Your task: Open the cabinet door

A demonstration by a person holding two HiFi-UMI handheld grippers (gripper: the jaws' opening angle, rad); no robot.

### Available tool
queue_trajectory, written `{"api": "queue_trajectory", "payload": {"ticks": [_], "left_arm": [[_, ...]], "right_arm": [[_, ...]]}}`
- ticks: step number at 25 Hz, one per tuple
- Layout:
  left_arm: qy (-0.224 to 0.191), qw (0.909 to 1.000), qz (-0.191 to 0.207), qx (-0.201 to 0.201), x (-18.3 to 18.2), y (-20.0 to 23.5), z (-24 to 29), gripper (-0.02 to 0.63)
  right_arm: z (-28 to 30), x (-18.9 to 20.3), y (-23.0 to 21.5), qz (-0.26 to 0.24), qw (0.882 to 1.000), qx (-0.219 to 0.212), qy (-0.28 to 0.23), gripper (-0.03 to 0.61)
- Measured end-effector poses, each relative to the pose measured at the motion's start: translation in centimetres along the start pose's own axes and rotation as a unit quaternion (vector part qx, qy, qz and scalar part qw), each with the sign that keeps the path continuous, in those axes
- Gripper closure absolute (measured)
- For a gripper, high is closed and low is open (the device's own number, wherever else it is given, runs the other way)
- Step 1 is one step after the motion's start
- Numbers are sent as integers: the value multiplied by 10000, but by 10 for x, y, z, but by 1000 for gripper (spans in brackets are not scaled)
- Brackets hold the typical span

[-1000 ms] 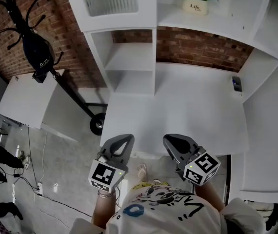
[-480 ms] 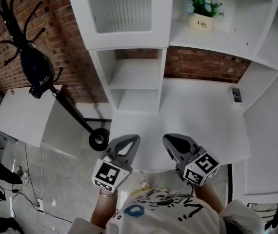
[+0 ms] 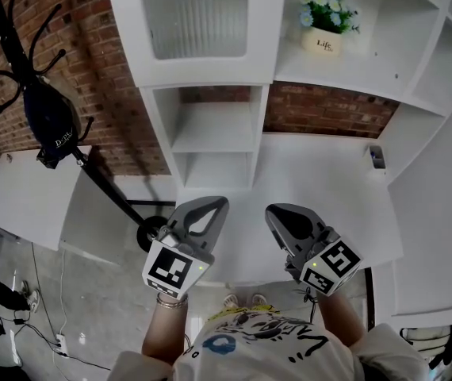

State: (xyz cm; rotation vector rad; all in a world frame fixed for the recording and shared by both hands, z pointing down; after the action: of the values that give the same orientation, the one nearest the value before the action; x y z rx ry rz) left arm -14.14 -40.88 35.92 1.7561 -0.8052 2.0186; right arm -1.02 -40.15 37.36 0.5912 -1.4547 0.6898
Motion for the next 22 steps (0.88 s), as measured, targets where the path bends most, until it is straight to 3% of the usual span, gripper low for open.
{"api": "queue_trajectory", "payload": {"ticks": [14,22], "left_arm": [[-45,9998,185,-89,-43,34,38,600],[-103,9991,242,-323,-60,65,58,600]], "right_arm": [[29,-74,-47,-571,9965,-96,-595,549],[65,-118,-92,-570,9939,152,-931,548]]}}
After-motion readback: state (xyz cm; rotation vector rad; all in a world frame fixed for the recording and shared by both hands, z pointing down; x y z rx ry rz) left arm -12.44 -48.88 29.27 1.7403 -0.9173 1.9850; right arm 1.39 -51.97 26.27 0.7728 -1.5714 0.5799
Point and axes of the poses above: the fingertips, and each gripper's own axes: z forward along the fingers, y to its left, x out of its underside, the point moved 4 cm from there along -z, backward along the fingers, and after that the axes turned 8 degrees about x, right-handed, at the moved point
